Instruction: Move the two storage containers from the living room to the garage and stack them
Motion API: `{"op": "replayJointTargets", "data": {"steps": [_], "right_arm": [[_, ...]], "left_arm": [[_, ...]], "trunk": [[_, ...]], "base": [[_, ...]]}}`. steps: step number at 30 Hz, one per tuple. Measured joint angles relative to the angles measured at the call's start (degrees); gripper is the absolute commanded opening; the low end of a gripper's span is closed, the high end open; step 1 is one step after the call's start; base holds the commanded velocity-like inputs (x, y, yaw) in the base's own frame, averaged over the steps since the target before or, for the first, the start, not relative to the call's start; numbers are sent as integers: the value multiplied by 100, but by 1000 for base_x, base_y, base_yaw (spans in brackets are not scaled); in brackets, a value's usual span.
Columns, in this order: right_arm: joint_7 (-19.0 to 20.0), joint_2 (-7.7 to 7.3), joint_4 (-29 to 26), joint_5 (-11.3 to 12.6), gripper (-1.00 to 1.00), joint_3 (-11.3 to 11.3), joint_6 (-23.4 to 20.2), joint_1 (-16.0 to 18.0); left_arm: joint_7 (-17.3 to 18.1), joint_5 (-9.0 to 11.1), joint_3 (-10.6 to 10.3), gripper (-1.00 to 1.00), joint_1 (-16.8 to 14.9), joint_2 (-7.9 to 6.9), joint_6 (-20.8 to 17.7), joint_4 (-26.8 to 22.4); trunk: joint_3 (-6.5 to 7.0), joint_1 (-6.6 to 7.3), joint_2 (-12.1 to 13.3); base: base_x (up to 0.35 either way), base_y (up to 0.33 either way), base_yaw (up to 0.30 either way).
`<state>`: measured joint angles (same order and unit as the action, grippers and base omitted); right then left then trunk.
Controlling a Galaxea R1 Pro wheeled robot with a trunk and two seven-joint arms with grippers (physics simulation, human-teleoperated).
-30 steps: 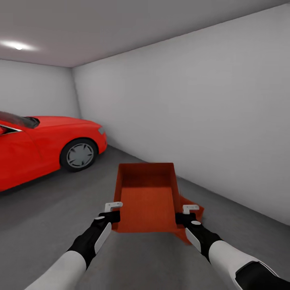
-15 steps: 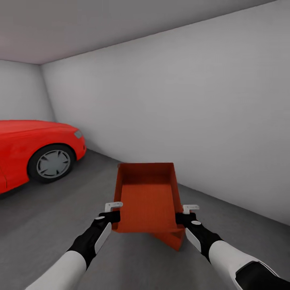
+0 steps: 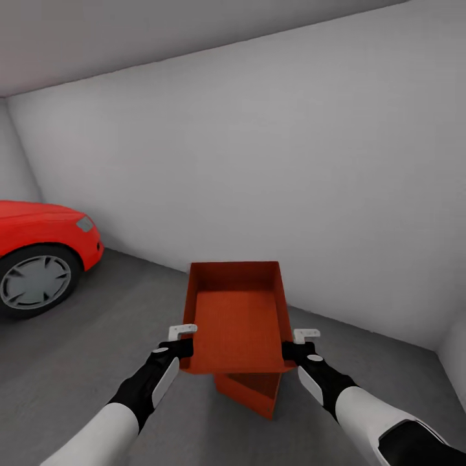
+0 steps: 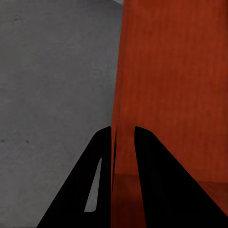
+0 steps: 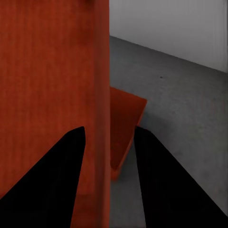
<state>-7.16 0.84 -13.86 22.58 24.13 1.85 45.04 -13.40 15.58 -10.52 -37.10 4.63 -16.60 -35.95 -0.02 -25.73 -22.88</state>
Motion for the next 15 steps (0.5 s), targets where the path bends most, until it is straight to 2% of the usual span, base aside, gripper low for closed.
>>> {"op": "replayJointTargets", "data": {"steps": [7,9,12,15], "right_arm": [[0,-1,-1,0,-100,1,-1,1],[0,0,1,0,-100,0,0,1],[-24,30,-9,-51,-100,-4,-15,6],[-23,8,-45,-19,-100,22,-24,4]], "left_arm": [[-1,-7,7,-100,1,4,-1,-3],[-1,-4,4,-100,1,2,-1,-3],[-1,174,-104,-100,0,-70,31,-1],[-20,194,-111,-100,-1,-62,27,-22]], "trunk": [[0,0,0],[0,-2,1],[0,-4,1],[0,-3,0]], "base": [[301,0,-16],[66,0,-1],[0,0,0],[0,0,0]]}}
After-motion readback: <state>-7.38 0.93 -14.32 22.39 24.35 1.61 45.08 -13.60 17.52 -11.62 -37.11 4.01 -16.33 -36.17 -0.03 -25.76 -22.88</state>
